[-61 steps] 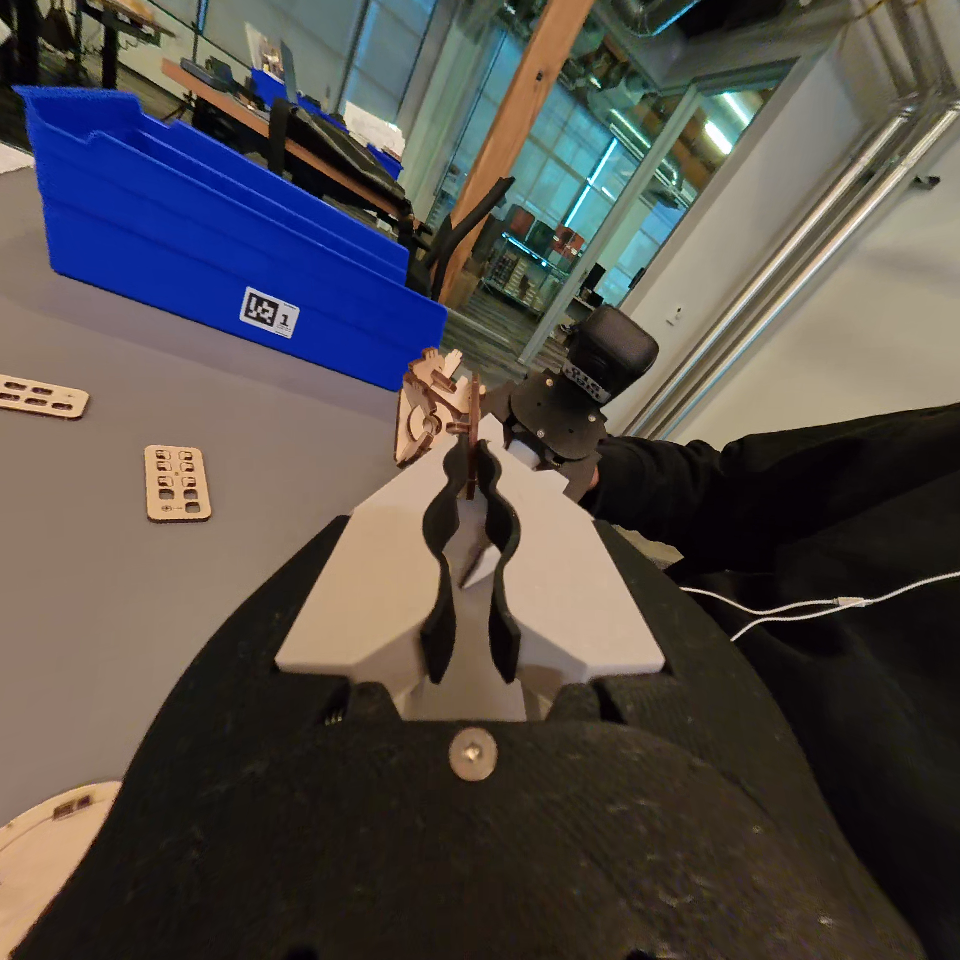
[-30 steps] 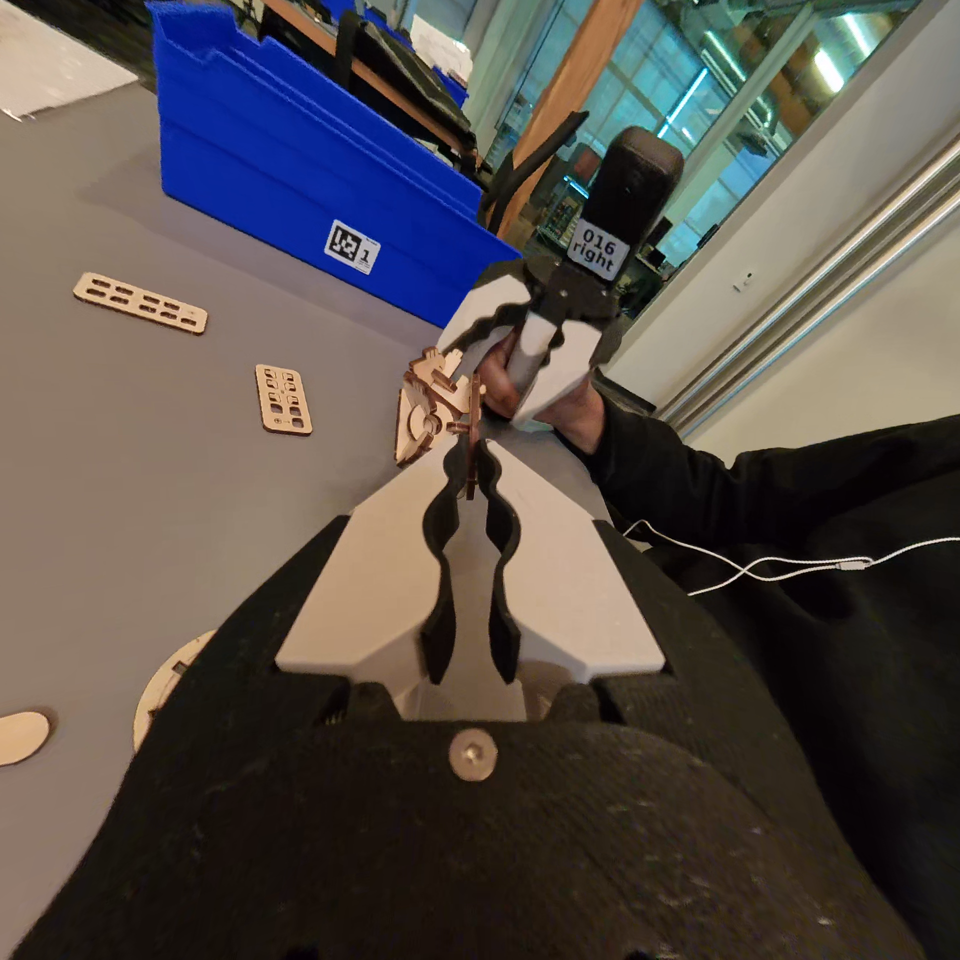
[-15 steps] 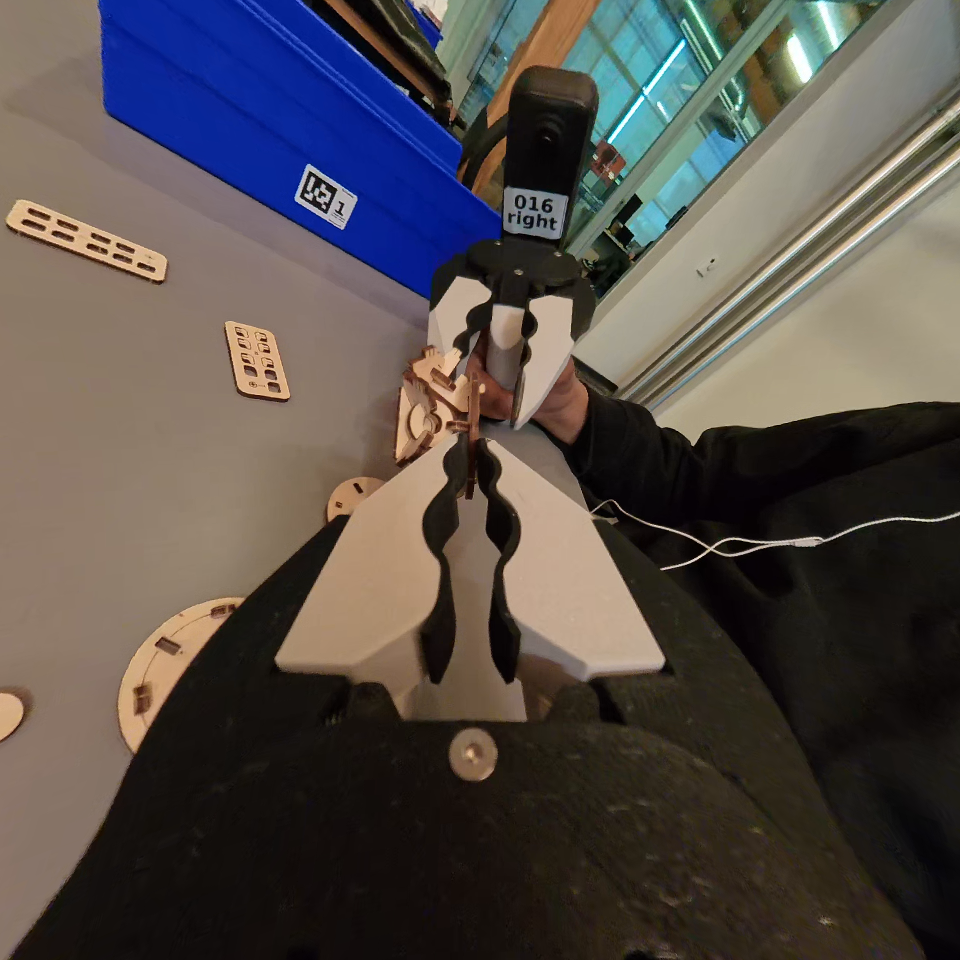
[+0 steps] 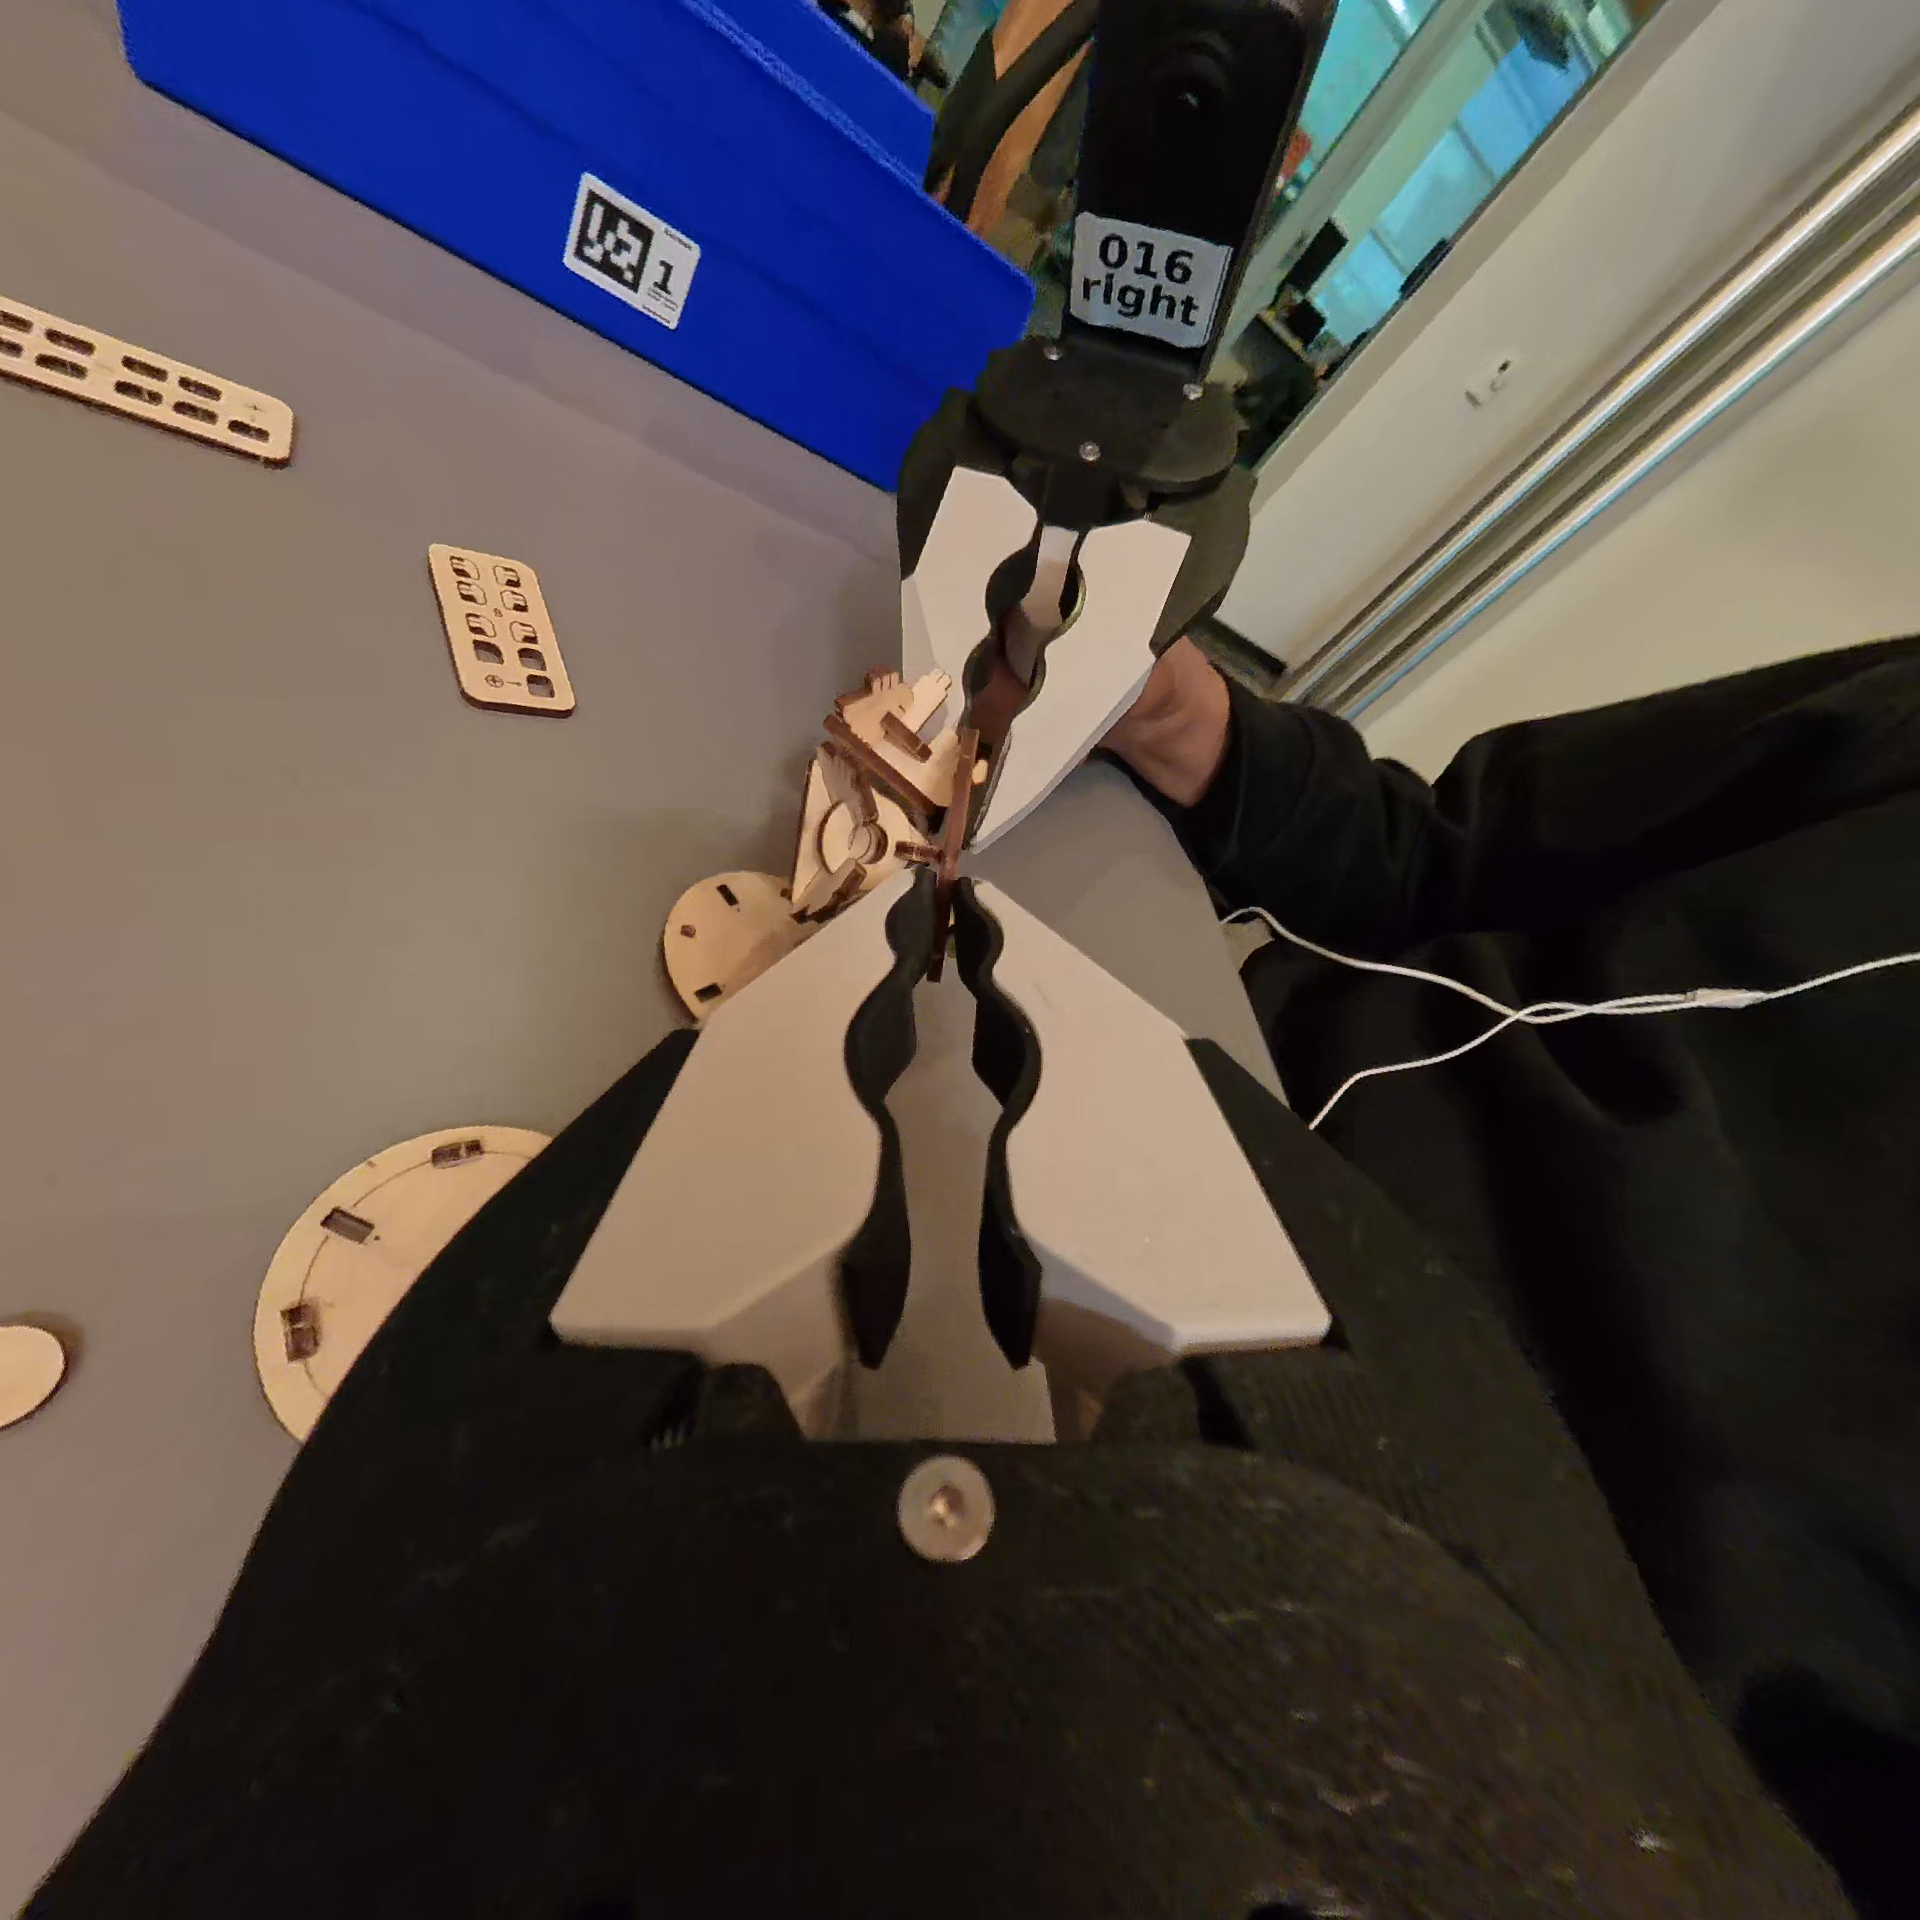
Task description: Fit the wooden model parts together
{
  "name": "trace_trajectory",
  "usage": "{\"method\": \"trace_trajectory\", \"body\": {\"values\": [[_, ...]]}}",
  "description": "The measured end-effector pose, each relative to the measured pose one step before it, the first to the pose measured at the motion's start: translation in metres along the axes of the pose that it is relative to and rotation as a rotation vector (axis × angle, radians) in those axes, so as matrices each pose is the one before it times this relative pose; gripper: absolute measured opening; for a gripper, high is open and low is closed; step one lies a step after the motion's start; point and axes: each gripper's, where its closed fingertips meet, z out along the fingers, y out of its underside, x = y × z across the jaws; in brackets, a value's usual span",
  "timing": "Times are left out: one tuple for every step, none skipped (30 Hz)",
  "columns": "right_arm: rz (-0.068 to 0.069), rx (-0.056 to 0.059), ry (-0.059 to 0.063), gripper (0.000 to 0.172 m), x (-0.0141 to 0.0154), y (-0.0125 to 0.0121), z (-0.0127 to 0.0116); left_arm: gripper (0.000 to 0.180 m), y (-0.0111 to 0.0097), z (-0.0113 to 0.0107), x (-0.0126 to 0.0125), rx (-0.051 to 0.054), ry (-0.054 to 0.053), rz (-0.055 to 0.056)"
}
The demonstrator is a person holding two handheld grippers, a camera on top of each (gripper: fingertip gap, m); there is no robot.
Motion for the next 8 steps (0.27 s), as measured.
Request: {"method": "trace_trajectory", "body": {"values": [[-0.0023, -0.0168, 0.0079, 0.003, 0.00063, 0.00242, 0.00138, 0.0, 0.00222, 0.00019, -0.00087, -0.012, -0.0117, 0.01], [-0.0011, -0.0151, 0.0063, 0.003, 0.00063, 0.00199, 0.0015, 0.0, 0.00248, -0.00001, -0.00153, -0.0133, -0.0136, 0.0071], [0.0009, -0.0135, 0.0054, 0.004, 0.00084, 0.00168, 0.0015, 0.0, 0.00225, -0.00011, -0.00142, -0.011, -0.01, 0.0021], [0.0031, -0.0136, 0.0003, 0.003, 0.00032, 0.00161, 0.00153, 0.0, 0.00164, -0.00017, -0.00106, -0.0087, -0.0065, -0.001], [0.0062, -0.0098, -0.006, 0.004, -0.00009, 0.00118, 0.00108, 0.0, 0.00082, -0.0003, 0.00018, -0.0034, 0.0024, 0.0009], [0.0095, -0.0024, -0.0103, 0.004, -0.00027, 0.00014, 0.00017, 0.0, 0.00002, -0.00014, 0.00017, 0.0016, 0.0001, 0.0009], [0.0121, -0.0008, -0.0104, 0.004, 0.00002, -0.00004, -0.00011, 0.0, 0.0001, 0.00011, 0.00042, -0.0008, 0.0002, 0.0039], [0.0121, -0.0009, -0.012, 0.003, -0.00022, 0.00003, -0.00003, 0.0, -0.00006, 0.00008, 0.00031, 0.0, -0.0024, 0.0067]]}}
